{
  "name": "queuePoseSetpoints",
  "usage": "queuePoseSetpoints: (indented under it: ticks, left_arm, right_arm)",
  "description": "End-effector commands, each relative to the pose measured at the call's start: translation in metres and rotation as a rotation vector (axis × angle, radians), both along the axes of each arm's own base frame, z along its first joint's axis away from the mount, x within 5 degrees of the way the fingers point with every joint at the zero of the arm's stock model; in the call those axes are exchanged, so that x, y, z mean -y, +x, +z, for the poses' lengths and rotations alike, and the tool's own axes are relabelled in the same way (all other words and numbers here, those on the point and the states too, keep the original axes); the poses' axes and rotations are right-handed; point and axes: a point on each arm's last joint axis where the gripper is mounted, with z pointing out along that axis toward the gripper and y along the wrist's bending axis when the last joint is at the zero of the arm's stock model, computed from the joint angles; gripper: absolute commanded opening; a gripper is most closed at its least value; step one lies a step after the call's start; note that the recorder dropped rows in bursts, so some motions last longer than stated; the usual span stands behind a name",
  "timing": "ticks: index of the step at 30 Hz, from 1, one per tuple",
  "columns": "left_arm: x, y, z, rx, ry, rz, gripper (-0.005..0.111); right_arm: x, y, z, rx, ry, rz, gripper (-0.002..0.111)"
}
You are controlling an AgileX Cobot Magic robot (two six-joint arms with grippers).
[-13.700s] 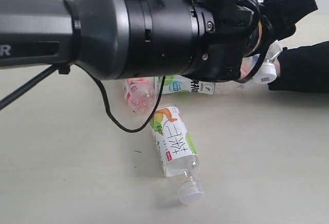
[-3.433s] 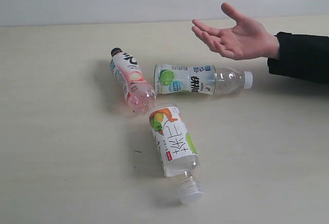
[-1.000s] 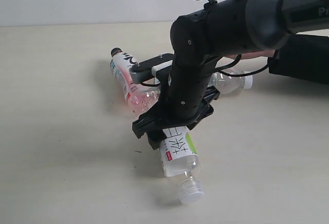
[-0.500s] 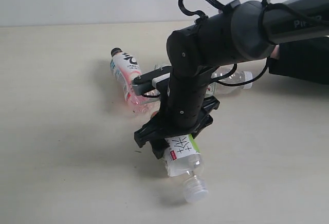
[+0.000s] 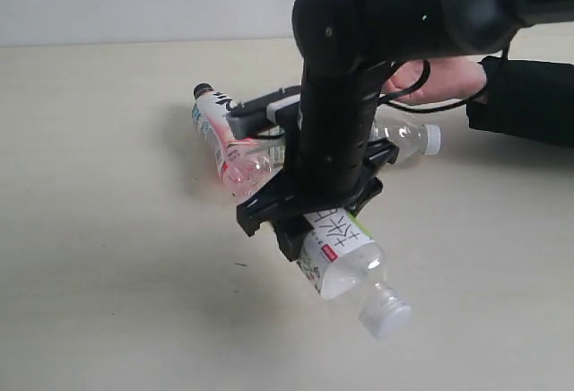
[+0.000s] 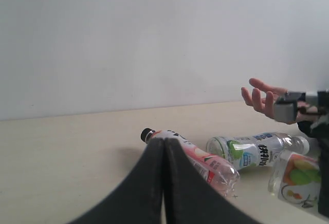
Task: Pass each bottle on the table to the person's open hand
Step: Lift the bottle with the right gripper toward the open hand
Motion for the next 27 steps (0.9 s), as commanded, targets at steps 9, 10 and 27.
queuePoseSetpoints:
  ticks: [9, 10, 27]
  left_arm:
    - [0.000, -0.001, 0.001, 0.013, -0.001, 0.000, 0.000]
    - [0.000, -0.001, 0.001, 0.013, -0.001, 0.000, 0.000]
    - [0.000, -0.001, 0.001, 0.013, -0.001, 0.000, 0.000]
  right_arm:
    - [0.071, 0.006, 0.110, 0.296, 0.093, -0.089, 0.000]
    - [0.080, 0.011, 0.115, 0.324, 0.102, -0.133, 0.000]
    - [0.119, 0.127, 0.101, 0.399, 0.080, -0.377, 0.000]
